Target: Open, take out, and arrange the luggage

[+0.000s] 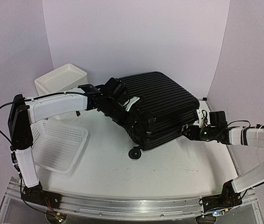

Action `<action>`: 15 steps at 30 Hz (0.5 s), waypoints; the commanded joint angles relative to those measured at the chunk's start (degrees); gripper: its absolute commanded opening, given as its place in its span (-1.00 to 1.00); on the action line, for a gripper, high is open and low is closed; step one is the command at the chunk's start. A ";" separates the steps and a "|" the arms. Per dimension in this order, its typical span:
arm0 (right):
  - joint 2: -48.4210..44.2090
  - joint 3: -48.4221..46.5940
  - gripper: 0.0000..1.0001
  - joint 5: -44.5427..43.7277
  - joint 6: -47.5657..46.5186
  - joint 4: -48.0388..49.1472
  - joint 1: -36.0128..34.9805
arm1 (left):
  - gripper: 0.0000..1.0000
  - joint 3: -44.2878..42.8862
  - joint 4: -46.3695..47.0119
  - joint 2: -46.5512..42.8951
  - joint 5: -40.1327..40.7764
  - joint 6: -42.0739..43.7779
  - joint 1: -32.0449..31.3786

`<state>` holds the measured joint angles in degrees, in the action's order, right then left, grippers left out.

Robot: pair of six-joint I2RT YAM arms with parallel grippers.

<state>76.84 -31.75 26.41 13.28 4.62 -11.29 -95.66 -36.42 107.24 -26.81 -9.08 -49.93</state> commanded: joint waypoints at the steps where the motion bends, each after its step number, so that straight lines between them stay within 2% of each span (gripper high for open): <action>1: 1.99 -3.31 -0.21 2.52 0.39 6.35 -0.09 | -0.61 -8.15 11.20 -2.54 -2.98 -2.08 0.41; 4: 2.87 -2.95 -0.21 2.66 0.58 8.40 -0.09 | -0.61 -9.19 11.19 -1.77 -3.51 -2.62 0.45; 9: 0.66 -0.88 -0.11 -3.25 -1.04 9.89 -0.22 | -0.62 -9.99 10.98 -0.93 -3.62 -3.05 0.45; 15: 2.38 0.01 -0.16 -3.74 -1.50 16.00 -0.42 | -0.62 -9.91 10.80 -0.49 -3.83 -4.12 0.45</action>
<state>79.35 -31.64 23.92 12.93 13.39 -11.29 -98.28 -37.04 109.47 -28.51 -11.55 -49.98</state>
